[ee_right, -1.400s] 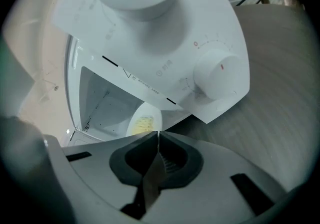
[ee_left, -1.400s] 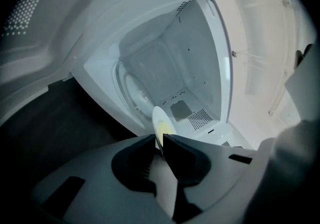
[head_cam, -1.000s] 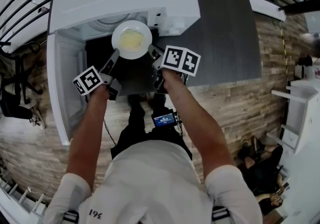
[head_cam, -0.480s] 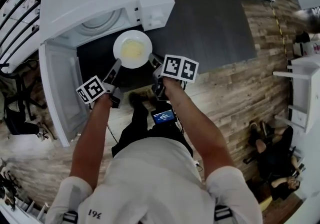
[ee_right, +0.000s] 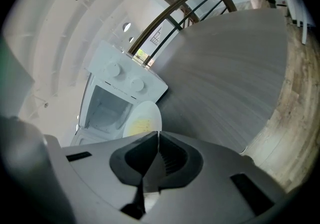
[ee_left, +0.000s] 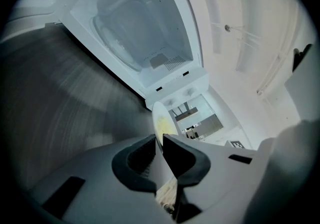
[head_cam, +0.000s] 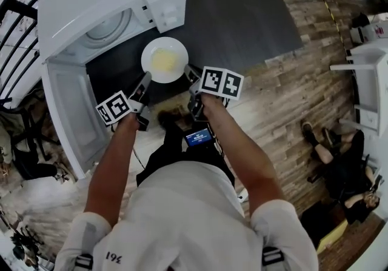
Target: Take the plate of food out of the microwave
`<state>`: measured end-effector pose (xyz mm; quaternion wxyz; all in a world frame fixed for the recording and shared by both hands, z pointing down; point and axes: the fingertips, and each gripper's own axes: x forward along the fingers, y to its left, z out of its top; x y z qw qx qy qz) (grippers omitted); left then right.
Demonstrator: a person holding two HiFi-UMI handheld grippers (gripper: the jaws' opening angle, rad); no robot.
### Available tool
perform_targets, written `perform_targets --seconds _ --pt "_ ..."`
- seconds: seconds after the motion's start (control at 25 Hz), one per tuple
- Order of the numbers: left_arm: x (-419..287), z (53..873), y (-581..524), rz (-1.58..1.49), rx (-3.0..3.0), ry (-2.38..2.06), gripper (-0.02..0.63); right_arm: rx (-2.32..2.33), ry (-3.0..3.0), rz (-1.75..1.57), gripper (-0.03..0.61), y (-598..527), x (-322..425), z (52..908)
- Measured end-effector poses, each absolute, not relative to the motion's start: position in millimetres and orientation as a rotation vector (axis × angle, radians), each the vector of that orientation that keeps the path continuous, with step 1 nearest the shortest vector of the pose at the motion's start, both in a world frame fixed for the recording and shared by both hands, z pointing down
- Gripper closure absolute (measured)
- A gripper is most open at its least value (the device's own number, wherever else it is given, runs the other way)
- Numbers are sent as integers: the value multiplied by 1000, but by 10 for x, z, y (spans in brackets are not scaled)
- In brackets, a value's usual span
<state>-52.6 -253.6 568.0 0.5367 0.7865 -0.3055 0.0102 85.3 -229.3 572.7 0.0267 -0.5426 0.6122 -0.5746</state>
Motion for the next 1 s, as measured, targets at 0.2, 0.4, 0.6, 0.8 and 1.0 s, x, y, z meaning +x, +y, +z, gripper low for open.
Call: perform_targets --seconds 0.2,0.4,0.6,0.8,1.0 --pt "-120 5779 -2449 67 1887 -632 565 -1734 1814 -1768 566 -2138 1197 5842" --pt "433 5831 -2336 128 1897 -561 565 -1783 1745 -1759 567 -1995 1727 5876" --pt "973 5867 -2331 191 1917 -506 565 -1823 1692 -1745 568 -1931 2244 5918" --pt "1410 5941 -2380 242 1925 -476 565 -1854 1657 -1748 566 -1936 2668 6011" --pt "1828 5974 -2474 271 1931 -459 565 -1874 1638 -1754 568 -2024 3084 6069"
